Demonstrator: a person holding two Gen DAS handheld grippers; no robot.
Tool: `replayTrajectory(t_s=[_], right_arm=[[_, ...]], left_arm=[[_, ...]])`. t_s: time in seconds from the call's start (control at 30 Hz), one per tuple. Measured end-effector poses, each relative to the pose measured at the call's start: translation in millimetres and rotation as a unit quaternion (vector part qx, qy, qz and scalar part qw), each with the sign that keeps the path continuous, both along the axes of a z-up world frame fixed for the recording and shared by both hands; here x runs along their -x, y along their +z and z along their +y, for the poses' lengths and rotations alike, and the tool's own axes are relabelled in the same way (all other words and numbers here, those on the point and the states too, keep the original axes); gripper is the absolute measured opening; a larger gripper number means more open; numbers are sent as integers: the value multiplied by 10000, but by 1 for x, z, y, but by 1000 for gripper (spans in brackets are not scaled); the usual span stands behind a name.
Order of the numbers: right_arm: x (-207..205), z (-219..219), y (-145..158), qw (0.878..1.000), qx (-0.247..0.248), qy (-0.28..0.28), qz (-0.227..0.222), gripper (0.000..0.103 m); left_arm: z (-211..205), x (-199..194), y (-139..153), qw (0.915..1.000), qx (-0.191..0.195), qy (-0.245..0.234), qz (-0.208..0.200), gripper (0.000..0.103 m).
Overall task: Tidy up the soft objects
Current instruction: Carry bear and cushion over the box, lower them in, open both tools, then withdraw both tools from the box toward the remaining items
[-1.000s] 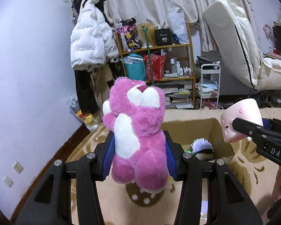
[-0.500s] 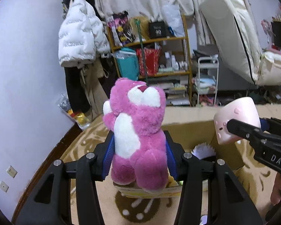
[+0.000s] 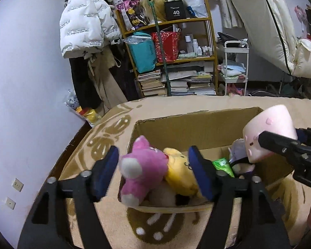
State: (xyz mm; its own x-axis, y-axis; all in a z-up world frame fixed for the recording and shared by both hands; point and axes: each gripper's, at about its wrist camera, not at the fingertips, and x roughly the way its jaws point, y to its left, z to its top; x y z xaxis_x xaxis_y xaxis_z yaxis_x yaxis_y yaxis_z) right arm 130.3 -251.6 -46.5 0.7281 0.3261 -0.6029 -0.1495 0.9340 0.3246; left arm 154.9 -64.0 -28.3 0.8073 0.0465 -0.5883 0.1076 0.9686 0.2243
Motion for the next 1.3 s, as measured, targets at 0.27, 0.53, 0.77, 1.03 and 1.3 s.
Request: replayTrajectory(t_s=[0.27, 0.53, 0.77, 1.03, 1.3], right_arm=[[4, 2, 5, 9999, -34, 45, -93, 74], [10, -4, 14, 9995, -62, -112, -302, 91], [21, -15, 18, 9993, -55, -331, -174, 103], [45, -21, 29, 9986, 58, -506, -123, 103], [76, -26, 36, 9983, 177, -563, -1, 103]], left_arm=[[12, 6, -2, 9997, 71, 208, 77, 94], [27, 20, 0, 9986, 339, 411, 56, 101], [32, 37, 6, 9980, 273, 559, 56, 101], [34, 70, 20, 9975, 522, 471, 119, 101], [19, 112, 16, 9987, 380, 161, 311, 101]])
